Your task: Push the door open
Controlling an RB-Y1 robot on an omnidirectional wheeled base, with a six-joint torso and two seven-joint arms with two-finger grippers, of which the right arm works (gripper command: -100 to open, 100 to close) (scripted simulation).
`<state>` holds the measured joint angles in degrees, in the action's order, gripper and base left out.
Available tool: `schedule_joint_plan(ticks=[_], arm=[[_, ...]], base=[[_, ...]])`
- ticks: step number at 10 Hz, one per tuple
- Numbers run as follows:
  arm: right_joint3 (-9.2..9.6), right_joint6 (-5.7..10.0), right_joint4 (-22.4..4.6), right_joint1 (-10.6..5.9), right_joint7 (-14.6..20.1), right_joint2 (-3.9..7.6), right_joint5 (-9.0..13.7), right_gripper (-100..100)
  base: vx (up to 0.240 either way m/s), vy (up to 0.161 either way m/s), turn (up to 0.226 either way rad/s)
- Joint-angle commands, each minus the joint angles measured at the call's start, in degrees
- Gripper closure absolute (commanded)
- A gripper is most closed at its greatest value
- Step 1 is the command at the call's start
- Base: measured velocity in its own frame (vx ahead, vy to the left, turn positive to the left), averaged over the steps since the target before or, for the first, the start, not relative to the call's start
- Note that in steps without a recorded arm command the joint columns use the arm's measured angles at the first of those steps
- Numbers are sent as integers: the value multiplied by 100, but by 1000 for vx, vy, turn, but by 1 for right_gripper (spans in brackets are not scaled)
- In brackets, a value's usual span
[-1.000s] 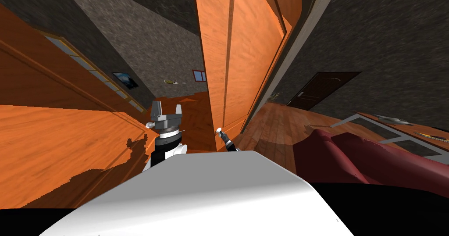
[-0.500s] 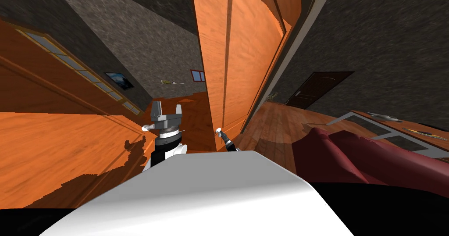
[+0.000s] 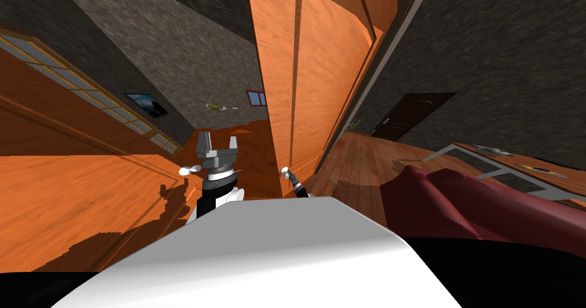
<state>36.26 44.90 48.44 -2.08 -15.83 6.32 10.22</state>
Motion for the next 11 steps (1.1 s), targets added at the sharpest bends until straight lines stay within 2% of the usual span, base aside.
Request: schedule_joint_plan(ticks=[1,3,5,6,10,11], arm=[[24,7,25,-17,168,-13,39,100],[107,20,-13,-62,538,-16,201,100],[148,26,-32,-85,844,-17,282,100],[148,26,-32,-85,882,-17,282,100],[272,46,-89,-152,1567,-21,525,100],[272,46,-89,-152,1596,-21,525,100]], base=[[37,35,-28],[39,41,-65],[36,43,-36],[31,32,-29],[43,40,-48],[28,30,-29]])
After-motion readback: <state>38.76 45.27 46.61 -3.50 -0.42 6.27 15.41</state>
